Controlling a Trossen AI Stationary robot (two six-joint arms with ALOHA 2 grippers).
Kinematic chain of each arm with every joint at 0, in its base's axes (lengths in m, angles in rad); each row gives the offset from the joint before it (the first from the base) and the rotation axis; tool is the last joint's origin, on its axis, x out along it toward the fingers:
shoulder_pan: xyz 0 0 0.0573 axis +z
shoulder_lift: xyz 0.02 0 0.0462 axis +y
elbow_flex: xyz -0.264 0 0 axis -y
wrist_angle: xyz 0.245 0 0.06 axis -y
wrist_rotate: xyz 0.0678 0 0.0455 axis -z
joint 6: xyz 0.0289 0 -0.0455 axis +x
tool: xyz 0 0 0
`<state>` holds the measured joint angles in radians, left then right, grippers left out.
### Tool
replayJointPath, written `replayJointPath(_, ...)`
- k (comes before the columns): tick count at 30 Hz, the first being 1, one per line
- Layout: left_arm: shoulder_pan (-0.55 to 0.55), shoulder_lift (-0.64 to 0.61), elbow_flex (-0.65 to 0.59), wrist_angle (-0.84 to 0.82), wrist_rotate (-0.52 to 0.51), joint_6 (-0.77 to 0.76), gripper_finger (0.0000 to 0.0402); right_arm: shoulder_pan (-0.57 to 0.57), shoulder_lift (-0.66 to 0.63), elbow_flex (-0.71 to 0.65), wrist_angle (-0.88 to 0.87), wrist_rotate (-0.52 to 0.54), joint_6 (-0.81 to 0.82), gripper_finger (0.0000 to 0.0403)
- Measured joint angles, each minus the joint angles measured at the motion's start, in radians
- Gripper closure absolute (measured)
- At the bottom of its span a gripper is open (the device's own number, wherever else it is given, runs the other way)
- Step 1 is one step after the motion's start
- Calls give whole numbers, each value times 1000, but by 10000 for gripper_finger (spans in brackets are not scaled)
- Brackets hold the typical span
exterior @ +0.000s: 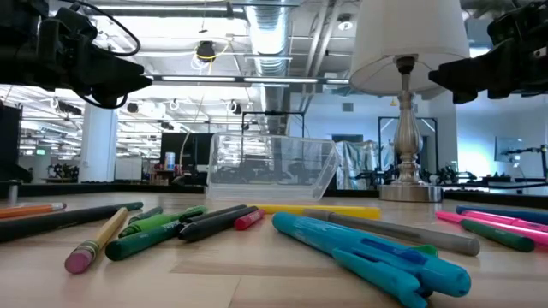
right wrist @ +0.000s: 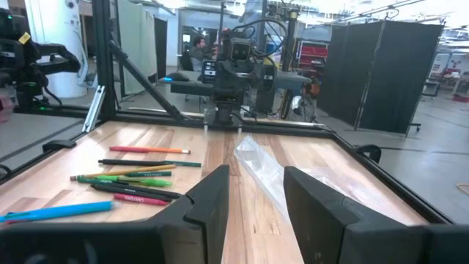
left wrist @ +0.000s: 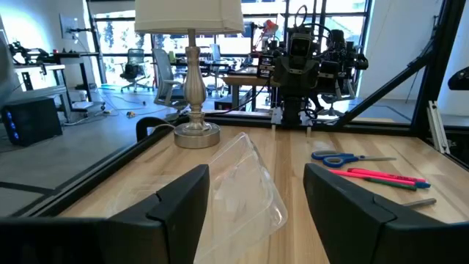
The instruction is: Pick & place school supplies into a supply box
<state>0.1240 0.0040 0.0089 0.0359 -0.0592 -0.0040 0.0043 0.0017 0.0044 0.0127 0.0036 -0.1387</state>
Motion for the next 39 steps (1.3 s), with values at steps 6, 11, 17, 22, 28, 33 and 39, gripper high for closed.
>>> replayJointPath(6, 0, 0, 0, 0, 0, 0, 182, 0, 0, 0, 0, 0, 0, 276)
replayJointPath(11, 0, 0, 0, 2, 0, 0, 182, 0, 0, 0, 0, 0, 0, 276)
replayJointPath(17, 0, 0, 0, 13, 13, -82, 182, -6, 0, 0, 0, 0, -226, 276)
replayJointPath(22, 0, 0, 0, -1, 33, -187, 182, -7, 0, 0, 23, 20, -423, 276)
replayJointPath(28, 0, 0, 0, -2, 35, -173, 182, -7, 0, 0, 47, 32, -438, 276)
replayJointPath(33, 0, 0, 0, -2, 30, -231, 182, 0, 0, 0, 47, -4, -313, 276)
replayJointPath(39, 0, 0, 0, 11, -55, -206, 182, 25, 0, 0, 51, -28, 178, 276)
